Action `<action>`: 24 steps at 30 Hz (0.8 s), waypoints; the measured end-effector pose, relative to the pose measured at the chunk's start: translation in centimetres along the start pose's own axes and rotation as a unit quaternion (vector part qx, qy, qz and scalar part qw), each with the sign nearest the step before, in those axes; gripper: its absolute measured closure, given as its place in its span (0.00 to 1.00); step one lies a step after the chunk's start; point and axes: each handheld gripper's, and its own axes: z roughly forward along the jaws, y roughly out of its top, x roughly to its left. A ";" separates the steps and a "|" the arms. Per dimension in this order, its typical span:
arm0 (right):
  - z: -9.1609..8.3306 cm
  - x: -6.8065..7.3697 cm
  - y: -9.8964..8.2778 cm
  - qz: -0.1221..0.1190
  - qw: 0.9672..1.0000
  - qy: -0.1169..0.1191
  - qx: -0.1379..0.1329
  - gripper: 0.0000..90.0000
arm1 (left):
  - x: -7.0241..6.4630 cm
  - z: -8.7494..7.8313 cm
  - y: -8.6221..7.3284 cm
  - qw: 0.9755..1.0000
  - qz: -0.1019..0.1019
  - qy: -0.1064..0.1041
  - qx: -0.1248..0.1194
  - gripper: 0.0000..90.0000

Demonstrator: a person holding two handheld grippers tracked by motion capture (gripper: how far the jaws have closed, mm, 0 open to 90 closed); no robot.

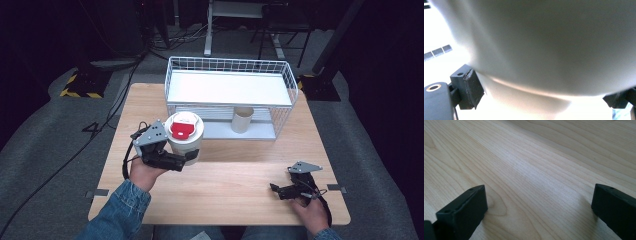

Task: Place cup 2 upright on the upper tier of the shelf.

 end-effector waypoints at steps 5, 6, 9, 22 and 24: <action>0.0 0.0 0.0 -0.002 1.000 0.001 0.000 0.00 | 0.8 0.4 1.2 1.000 0.005 0.003 -0.002 0.11; 0.0 0.0 0.0 -0.002 1.000 0.001 0.000 0.00 | 1.0 0.5 1.4 1.000 0.007 0.001 -0.003 0.11; 0.0 0.0 0.0 -0.003 1.000 0.003 0.000 0.00 | 1.6 0.7 2.0 1.000 0.005 -0.006 -0.008 0.11; 0.1 0.0 0.2 -0.008 1.000 0.007 0.000 0.00 | 3.1 1.5 4.1 1.000 0.014 0.004 -0.013 0.11; 0.1 0.0 0.2 -0.008 1.000 0.008 0.001 0.00 | 3.4 1.6 4.5 1.000 0.012 0.002 -0.018 0.11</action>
